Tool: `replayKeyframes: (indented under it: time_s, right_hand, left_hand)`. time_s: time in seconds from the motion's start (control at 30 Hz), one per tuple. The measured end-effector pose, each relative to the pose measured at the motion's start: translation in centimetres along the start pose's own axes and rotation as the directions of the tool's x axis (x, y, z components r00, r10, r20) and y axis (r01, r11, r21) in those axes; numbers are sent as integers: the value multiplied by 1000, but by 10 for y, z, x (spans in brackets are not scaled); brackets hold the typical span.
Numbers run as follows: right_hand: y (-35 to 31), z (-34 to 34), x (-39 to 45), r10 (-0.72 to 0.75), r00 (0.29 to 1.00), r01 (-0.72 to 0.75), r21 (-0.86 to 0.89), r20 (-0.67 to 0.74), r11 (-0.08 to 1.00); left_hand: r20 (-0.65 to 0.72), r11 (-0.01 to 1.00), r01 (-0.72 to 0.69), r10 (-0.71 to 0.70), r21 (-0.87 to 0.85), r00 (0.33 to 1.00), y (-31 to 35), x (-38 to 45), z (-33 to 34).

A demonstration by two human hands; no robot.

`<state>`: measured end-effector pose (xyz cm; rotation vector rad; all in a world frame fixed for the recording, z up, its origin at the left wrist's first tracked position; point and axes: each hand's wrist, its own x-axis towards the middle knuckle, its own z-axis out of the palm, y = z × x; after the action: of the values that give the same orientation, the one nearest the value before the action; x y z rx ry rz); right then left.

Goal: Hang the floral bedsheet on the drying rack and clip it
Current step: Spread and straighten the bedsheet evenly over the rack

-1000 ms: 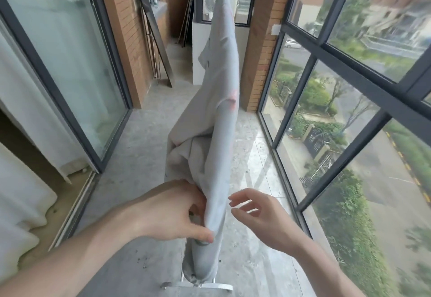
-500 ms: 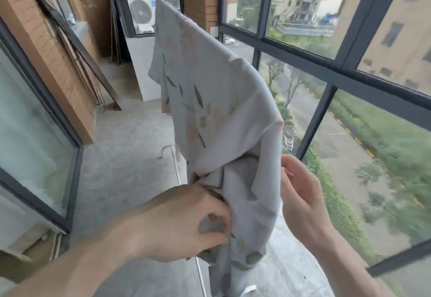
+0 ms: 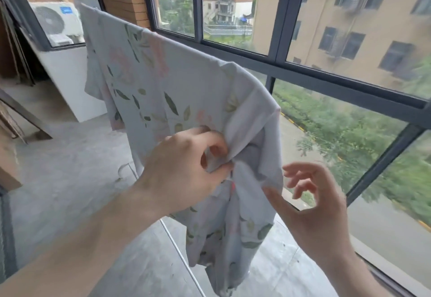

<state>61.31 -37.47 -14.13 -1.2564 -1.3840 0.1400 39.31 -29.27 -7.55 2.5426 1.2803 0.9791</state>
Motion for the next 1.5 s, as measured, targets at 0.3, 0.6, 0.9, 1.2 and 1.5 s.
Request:
replayKeyframes:
  time_s: [0.3,0.6,0.9,1.2,1.5]
  right_hand:
    - [-3,19,-16,-26,995,44,-194,95,980]
    - [-26,44,-11,73,994,-91,-262,-77,961]
    - [-62,45,-36,132,815,-244,-128,-564,961]
    - [-61,53,-80,319,656,-492,-68,-684,868]
    - [-75,68,-113,780,607,-785,35,-154,618]
  left_hand:
    - [89,997,-61,64,-41,994,-15,-6,7]
    - [99,983,-180,182,-35,978,-51,5,12]
    - [-66,850,-301,303,-432,951,-86,-4,-13]
    - [377,669,-92,520,-737,766,-58,-42,6]
    - [315,717,-179,498,-674,808,-95,-55,26]
